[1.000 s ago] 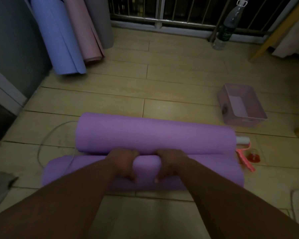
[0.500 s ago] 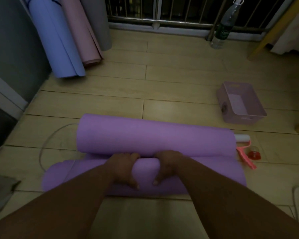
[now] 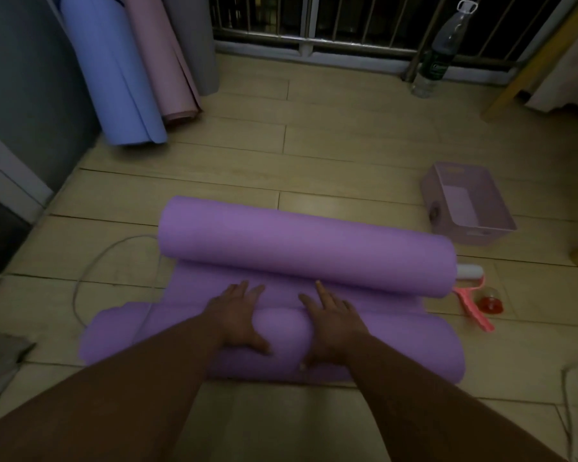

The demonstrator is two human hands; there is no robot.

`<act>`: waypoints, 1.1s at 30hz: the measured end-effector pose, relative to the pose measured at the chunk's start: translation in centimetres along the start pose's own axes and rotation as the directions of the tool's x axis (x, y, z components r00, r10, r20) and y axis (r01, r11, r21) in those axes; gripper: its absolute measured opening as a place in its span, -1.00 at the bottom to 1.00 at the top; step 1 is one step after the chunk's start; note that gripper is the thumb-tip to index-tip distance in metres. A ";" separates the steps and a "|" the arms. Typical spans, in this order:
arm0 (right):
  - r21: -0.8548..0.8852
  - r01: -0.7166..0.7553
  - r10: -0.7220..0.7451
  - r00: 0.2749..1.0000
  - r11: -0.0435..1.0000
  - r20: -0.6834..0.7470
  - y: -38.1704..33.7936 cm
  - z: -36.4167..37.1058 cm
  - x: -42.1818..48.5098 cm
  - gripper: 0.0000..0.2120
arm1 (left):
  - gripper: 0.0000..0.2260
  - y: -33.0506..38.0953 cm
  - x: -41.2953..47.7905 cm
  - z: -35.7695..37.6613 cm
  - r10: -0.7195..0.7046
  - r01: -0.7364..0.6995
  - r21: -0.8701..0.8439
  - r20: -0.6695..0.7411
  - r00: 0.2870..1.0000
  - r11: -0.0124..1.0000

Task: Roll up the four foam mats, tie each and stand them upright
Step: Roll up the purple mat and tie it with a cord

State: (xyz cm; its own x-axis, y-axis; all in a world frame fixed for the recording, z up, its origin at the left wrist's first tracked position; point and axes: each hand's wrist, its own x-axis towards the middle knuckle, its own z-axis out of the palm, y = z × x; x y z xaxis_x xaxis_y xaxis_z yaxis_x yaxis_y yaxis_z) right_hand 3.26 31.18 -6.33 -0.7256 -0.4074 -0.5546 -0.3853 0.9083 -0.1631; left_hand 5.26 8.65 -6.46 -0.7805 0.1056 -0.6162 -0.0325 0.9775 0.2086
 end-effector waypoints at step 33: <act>0.047 0.069 -0.071 0.996 0.997 0.054 1.1 -1.3 0.2 0.16 | -0.14 0.8 0.3 -1.3 0.171 -0.179 0.111 0.076 0.982 0.978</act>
State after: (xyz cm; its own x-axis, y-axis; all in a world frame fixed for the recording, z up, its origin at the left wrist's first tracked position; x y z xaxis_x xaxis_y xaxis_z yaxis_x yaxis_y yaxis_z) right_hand 1.92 31.90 -5.54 -0.6644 -0.4653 -0.5848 -0.4070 0.8816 -0.2390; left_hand 4.23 9.19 -5.53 -0.7245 0.2850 -0.6276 0.1770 0.9569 0.2303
